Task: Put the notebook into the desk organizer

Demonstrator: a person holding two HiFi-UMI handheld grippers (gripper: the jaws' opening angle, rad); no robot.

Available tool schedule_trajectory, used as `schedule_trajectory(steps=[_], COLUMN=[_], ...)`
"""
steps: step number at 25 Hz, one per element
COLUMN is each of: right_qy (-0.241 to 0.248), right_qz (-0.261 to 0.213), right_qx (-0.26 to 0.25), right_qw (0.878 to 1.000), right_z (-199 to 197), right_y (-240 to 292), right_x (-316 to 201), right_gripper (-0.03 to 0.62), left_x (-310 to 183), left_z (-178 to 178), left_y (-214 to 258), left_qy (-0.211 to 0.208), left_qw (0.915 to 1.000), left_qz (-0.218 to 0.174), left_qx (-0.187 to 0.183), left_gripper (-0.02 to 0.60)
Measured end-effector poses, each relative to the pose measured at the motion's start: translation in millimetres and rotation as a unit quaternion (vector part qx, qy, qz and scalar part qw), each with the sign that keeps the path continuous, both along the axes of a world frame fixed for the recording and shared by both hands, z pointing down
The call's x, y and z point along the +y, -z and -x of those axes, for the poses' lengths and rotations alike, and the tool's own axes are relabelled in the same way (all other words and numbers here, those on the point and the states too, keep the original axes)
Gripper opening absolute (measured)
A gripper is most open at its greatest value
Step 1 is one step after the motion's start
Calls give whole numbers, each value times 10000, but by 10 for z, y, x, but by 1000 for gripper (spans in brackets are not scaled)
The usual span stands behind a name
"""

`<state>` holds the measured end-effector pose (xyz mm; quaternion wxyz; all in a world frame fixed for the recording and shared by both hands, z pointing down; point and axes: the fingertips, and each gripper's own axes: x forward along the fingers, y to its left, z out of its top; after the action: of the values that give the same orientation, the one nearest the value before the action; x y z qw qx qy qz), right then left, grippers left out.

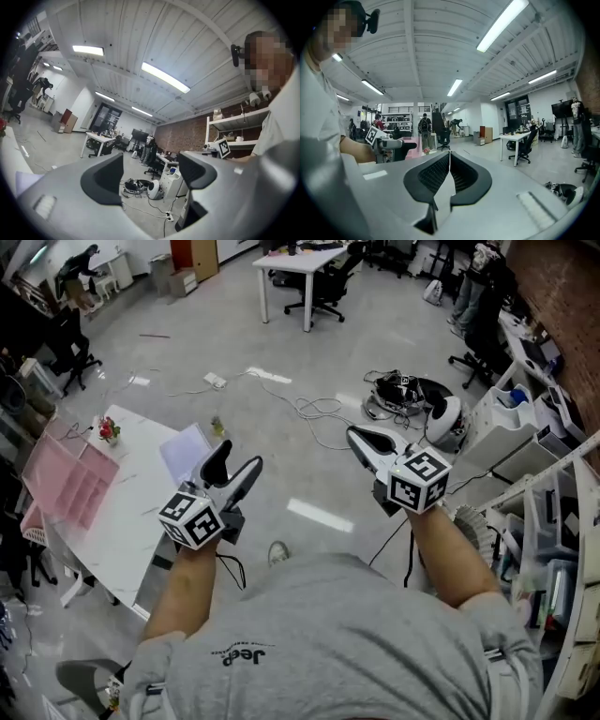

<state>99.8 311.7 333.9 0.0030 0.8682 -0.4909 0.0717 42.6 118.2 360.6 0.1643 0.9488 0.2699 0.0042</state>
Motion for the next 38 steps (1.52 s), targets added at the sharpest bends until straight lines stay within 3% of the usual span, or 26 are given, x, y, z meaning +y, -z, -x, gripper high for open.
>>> schedule_trajectory(steps=[7,19,28,33,38], right_qy=[-58,206,904,1498,1937], right_qz=[-185,-275,-358,-197,-125], right_qx=[166,19,-109,-104,-323], right_qw=[9997,9994,9952,9885,9805], right_z=[-1105,-2367,-3573,-4179,-4421], right_y=[241,164,-12,-101,-257], right_x=[-897,-1536,-1473,-1485,-1756], right_gripper=[3,3,3,3,3], left_x=[-753,-1460,-1295,-1119,-1165], left_z=[-1179,-2248,-3083,-3508,-3598], left_y=[154,49,-131,-202,-280], left_qy=[-341,-80,639,1148,1524], left_qw=[9993,9999,9971,9921,9861], left_qz=[-105,-83,-218,36,217], left_qx=[65,-106,-338,-513,-632], left_gripper=[400,400,400,400,400])
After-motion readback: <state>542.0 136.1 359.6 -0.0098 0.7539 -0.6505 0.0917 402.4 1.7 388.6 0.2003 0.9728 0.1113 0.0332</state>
